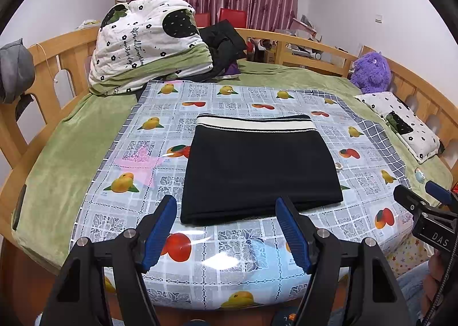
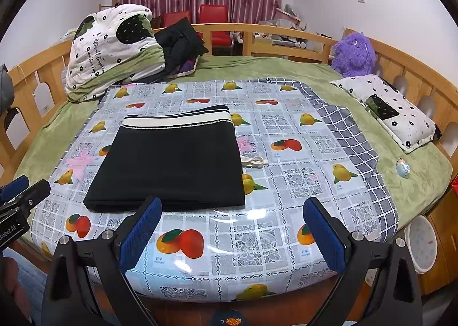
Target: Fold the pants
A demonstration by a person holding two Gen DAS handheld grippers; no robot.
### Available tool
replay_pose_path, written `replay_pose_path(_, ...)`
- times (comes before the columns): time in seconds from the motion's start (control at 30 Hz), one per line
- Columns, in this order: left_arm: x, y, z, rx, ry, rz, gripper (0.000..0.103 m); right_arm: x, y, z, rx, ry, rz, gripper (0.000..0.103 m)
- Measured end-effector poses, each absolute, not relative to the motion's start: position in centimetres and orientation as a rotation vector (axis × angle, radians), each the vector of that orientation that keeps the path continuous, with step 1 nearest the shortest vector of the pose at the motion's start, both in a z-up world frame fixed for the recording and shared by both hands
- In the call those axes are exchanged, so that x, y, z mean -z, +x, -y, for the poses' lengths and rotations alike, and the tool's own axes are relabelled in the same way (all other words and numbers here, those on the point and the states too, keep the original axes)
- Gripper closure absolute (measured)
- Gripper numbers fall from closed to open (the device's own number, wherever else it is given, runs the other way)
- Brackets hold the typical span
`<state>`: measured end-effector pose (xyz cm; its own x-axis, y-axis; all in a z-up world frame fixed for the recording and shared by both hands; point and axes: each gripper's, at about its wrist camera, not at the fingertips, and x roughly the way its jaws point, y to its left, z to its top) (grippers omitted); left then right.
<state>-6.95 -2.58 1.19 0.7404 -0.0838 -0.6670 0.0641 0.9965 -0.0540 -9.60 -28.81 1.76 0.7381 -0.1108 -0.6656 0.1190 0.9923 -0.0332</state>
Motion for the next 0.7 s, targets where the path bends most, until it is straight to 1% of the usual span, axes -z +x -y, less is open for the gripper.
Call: replay_pose_path(0.7, -1.25, -6.95, 2.68, 0.074, -0.035, -0.733, 0.033, -1.77, -9.56, 28.86, 0.125, 0.018, -0.729, 0.005)
